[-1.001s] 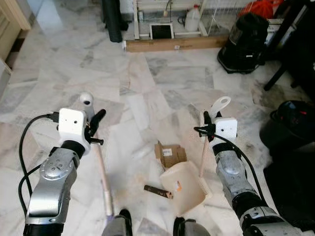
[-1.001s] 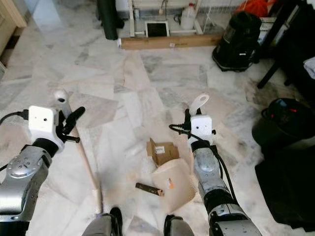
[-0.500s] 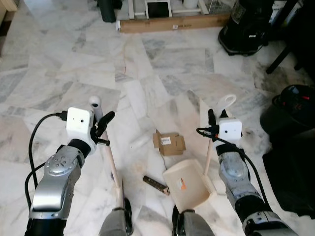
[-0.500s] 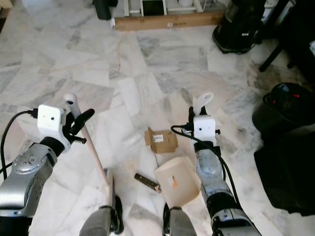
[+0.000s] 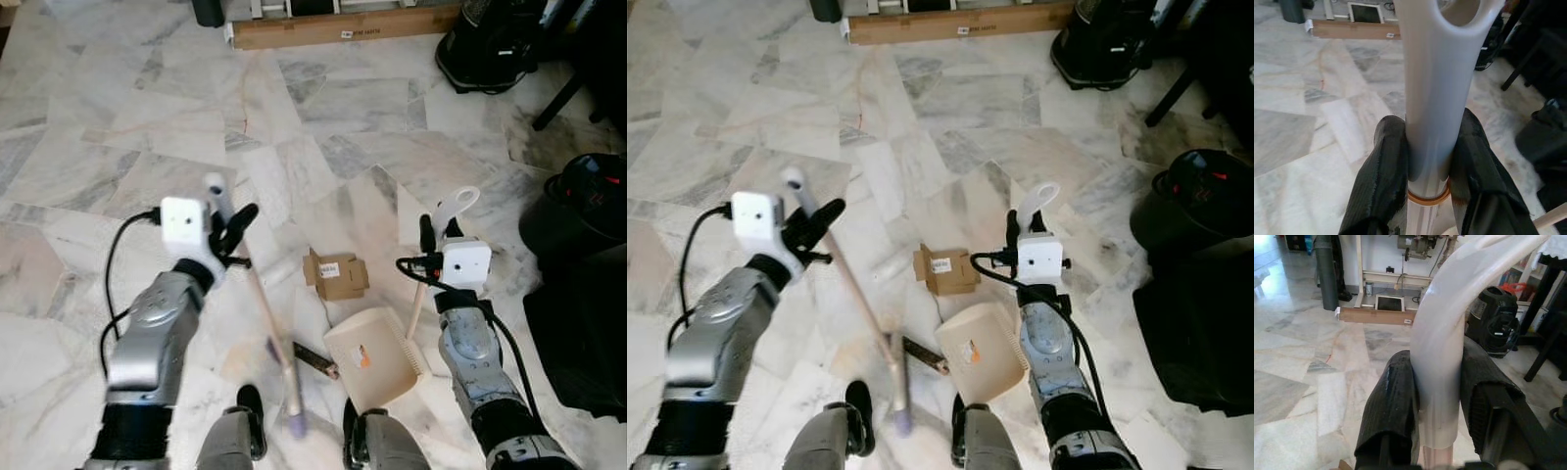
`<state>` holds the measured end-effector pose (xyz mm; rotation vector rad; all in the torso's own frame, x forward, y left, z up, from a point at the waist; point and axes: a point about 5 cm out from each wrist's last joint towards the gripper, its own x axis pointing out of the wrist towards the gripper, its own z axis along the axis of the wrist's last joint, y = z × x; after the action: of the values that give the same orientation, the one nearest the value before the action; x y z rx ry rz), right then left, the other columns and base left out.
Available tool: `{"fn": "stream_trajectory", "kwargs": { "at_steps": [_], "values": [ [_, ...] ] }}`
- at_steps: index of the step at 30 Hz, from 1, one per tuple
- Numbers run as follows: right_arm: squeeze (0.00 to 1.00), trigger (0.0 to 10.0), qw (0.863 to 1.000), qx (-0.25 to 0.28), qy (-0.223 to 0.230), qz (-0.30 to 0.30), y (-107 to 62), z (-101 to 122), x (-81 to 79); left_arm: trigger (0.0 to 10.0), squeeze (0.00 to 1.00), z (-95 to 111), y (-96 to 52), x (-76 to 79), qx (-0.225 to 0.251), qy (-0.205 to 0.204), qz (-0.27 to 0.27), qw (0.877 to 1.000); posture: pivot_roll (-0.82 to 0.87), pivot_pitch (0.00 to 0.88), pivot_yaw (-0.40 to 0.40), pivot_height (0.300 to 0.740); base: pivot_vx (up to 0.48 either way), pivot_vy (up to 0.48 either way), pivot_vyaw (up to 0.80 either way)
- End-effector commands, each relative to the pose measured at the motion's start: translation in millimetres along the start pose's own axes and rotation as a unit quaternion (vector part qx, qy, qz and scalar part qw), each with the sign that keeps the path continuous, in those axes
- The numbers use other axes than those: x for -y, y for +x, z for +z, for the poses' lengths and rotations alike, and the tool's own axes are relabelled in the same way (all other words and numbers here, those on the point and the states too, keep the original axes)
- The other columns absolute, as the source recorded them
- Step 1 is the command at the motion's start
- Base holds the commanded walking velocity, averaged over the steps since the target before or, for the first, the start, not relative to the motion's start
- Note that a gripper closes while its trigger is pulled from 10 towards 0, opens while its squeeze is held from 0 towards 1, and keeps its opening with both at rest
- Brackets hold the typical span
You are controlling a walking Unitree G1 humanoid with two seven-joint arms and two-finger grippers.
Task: Sweep floor
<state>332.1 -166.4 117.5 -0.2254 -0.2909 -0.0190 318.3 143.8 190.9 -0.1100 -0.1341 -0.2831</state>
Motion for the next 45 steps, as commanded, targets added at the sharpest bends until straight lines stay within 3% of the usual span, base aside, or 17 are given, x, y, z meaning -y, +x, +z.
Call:
{"fn": "stream_trajectory", "kwargs": {
  "at_steps": [1, 6, 12, 18, 21, 26, 33, 45],
  "values": [
    [0.00, 10.0, 0.998, -0.057, -0.003, 0.009, -16.5, -21, -2.7, 10.0, 0.00, 0, -1.4, 3.1, -0.001, 0.007, -0.008, 1.000, -0.04, 0.458, -0.008, 0.740, 0.000, 0.000, 0.00],
    [0.00, 10.0, 0.998, -0.060, -0.003, 0.009, -15.0, -21, -0.9, 10.0, 0.00, 4, -2.3, 18.3, 0.009, -0.042, -0.041, 0.998, -0.02, 0.464, -0.009, 0.740, 0.000, 0.000, 0.00],
    [0.00, 10.0, 0.998, -0.063, -0.001, 0.009, -11.5, -21, -3.1, 10.0, 0.00, 18, 0.1, 18.9, 0.043, -0.113, -0.034, 0.992, -0.01, 0.442, -0.005, 0.740, 0.000, 0.000, 0.00],
    [0.00, 10.0, 0.998, -0.061, 0.002, 0.009, -6.3, -18, -4.9, 10.0, 0.00, 23, 5.1, 24.3, 0.053, -0.139, -0.037, 0.988, -0.01, 0.431, -0.003, 0.740, 0.000, 0.000, 0.00],
    [0.00, 10.0, 0.998, -0.060, 0.002, 0.007, -5.1, -18, -3.7, 10.0, 0.00, 31, 1.9, 22.3, 0.060, -0.125, -0.033, 0.990, -0.01, 0.421, -0.004, 0.740, 0.000, 0.000, 0.00],
    [0.00, 10.0, 0.998, -0.064, 0.001, 0.006, -4.6, -19, -2.9, 10.0, 0.00, 59, -9.7, 3.4, 0.104, -0.055, 0.000, 0.993, 0.01, 0.420, -0.001, 0.740, 0.000, 0.000, 0.00],
    [0.00, 10.0, 0.998, -0.068, 0.000, 0.008, -6.5, -22, -4.1, 10.0, 0.00, 71, -23.9, -10.3, 0.113, -0.001, 0.018, 0.993, 0.01, 0.425, -0.001, 0.740, 0.000, 0.000, 0.00],
    [0.00, 10.0, 0.997, -0.076, -0.008, 0.009, -18.5, -29, 0.7, 10.0, 0.00, 28, -31.2, -15.2, 0.026, 0.086, 0.014, 0.996, -0.02, 0.466, -0.014, 0.740, 0.000, 0.000, 0.00]
  ]
}}
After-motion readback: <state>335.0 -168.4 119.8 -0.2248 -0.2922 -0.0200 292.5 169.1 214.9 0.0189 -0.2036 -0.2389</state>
